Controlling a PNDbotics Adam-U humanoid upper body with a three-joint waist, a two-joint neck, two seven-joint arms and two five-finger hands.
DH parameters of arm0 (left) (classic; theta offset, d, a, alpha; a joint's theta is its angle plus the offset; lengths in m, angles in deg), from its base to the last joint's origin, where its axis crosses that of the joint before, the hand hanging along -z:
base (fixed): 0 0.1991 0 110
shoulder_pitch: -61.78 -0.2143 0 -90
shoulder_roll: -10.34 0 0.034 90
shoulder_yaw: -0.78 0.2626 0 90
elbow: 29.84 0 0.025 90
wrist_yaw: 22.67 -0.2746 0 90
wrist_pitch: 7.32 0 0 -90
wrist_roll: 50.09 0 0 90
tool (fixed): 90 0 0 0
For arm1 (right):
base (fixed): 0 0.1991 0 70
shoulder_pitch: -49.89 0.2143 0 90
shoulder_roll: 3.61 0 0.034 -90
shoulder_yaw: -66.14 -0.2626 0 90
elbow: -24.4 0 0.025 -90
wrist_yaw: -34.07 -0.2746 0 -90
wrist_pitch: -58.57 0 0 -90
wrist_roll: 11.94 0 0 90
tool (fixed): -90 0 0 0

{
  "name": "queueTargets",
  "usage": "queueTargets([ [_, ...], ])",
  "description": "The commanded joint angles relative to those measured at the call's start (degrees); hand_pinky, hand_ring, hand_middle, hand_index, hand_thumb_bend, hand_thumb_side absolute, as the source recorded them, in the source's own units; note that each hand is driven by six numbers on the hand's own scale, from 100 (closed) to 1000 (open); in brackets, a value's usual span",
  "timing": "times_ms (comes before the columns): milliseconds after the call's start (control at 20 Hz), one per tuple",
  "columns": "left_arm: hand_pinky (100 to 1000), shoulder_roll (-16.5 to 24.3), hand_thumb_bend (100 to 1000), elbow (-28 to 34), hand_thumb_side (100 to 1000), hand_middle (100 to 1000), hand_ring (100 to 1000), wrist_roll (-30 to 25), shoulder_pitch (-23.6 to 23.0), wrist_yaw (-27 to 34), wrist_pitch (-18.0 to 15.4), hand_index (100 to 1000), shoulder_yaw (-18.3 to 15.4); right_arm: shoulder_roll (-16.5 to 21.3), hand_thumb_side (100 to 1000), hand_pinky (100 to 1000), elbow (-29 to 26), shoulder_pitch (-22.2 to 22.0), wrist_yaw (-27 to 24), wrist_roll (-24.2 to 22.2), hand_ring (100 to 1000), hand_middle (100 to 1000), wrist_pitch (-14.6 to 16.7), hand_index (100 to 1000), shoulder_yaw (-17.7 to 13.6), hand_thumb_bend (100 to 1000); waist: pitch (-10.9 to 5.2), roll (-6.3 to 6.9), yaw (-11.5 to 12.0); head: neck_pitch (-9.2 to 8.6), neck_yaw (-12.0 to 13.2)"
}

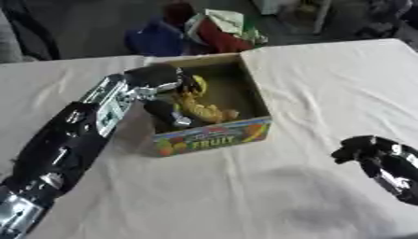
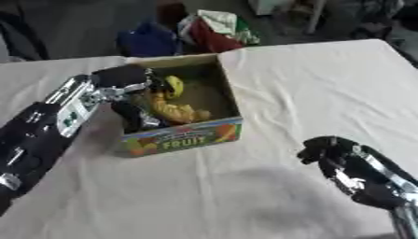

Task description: Pick up objects on the table and place them in the box.

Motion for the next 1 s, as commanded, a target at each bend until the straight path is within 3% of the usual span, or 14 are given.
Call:
queueTargets([
  [50,704,3.5,627,3.43,848,677,642,-0.04,0.6,3.13,0.84,844,-1.48,0.73,484,741,-0.44,0.59,-0.27,0.27,763,659,0.12,821,-0.6,100,-0.88,-0.22,0.25,-0.8,-0.46],
  [300,686,7.95,522,10.8,806,649,616,1.62,-2.54,10.93,3.85,822,-3.09,0.92,486,740,-0.42,0.55,-0.22,0.65,763,659,0.18,822,-0.98,100,-0.8,-0.23,1.04,-0.86,-1.28],
  [350,677,8.9,465,12.65,775,632,603,2.04,-3.63,12.74,4.76,809,-3.61,0.97,486,741,-0.42,0.51,-0.2,0.73,763,659,0.18,822,-1.07,100,-0.78,-0.23,1.33,-0.82,-1.47],
  [650,655,12.94,327,25.3,742,595,572,5.78,-12.71,23.96,10.44,782,-7.77,1.17,492,740,-0.53,0.44,-0.16,1.17,763,659,0.19,823,-1.49,100,-0.71,-0.36,2.93,-0.79,-2.23],
  [750,642,12.79,319,29.27,741,580,558,7.15,-16.46,28.24,12.64,765,-9.53,1.17,499,740,-0.61,0.47,-0.29,1.29,763,659,0.19,823,-1.63,100,-0.72,-0.45,3.38,-0.82,-2.39],
  [850,635,11.52,213,32.92,768,572,550,8.31,-19.69,32.27,14.57,760,-10.89,1.26,498,740,-0.63,0.4,-0.39,1.43,763,659,0.15,823,-1.79,100,-0.82,-0.48,3.96,-0.66,-2.46],
  [1000,629,8.83,144,38.48,788,565,544,9.87,-24.78,37.18,16.46,754,-12.74,1.42,502,738,-0.75,0.52,-0.6,1.64,761,658,0.16,822,-1.94,100,-0.97,-0.52,5.04,-0.06,-2.28],
])
